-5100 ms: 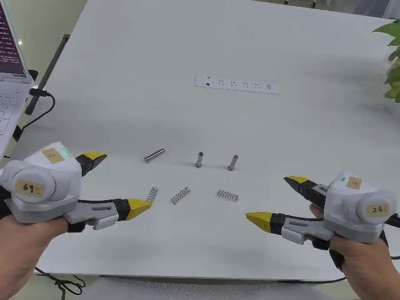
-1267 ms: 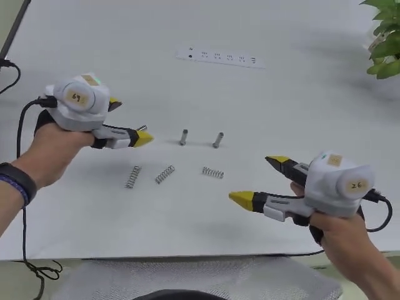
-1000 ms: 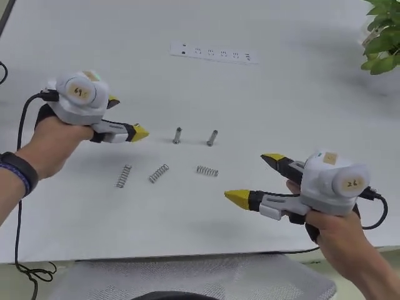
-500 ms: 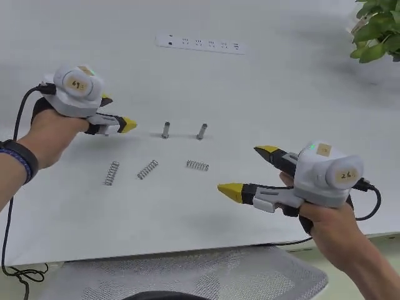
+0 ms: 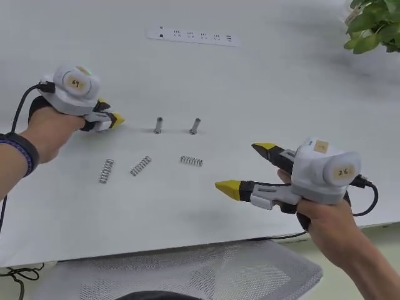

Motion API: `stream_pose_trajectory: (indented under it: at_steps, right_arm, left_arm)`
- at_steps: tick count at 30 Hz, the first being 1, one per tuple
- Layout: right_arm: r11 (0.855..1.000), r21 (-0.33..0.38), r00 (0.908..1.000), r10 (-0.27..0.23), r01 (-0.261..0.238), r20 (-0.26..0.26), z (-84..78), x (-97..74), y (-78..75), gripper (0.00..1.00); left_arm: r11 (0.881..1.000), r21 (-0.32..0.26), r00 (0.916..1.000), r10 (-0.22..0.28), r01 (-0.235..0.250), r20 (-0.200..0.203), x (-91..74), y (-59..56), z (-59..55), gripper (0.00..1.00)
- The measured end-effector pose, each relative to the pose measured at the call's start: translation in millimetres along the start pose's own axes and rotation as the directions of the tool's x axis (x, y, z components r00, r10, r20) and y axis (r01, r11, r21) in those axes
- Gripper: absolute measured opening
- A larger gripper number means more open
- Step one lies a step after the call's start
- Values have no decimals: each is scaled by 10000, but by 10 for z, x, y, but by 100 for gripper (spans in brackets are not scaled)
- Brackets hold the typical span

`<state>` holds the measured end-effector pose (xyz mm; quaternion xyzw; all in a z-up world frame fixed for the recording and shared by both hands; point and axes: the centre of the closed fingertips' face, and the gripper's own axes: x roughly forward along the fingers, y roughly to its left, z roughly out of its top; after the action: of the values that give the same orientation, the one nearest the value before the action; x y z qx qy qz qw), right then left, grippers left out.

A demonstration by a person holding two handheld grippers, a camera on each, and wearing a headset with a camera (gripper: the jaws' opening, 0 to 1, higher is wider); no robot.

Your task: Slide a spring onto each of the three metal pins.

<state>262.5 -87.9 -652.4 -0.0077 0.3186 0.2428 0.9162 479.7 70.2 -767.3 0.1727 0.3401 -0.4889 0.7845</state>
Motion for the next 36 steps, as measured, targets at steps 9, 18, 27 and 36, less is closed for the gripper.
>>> stream_pose_trajectory:
  at_steps: [9,18,27,36]
  right_arm:
    - [9999,95,9999,-110,110,-27,-21,-33,-34,75]
    - [9998,74,9998,-180,180,0,-7,-51,-47,75]
    - [9996,89,9996,-275,275,28,-9,-77,-81,75]
    - [9997,71,9997,-234,233,76,-7,-61,-65,75]
  left_arm:
    - [9998,-38,9993,180,-181,-319,98,9,-127,14]
    - [9978,463,9983,496,-482,-312,140,41,-101,0]
    - [9975,480,9975,535,-513,-458,106,4,-120,0]
    - [9977,369,9983,573,-569,-100,-47,-40,-43,0]
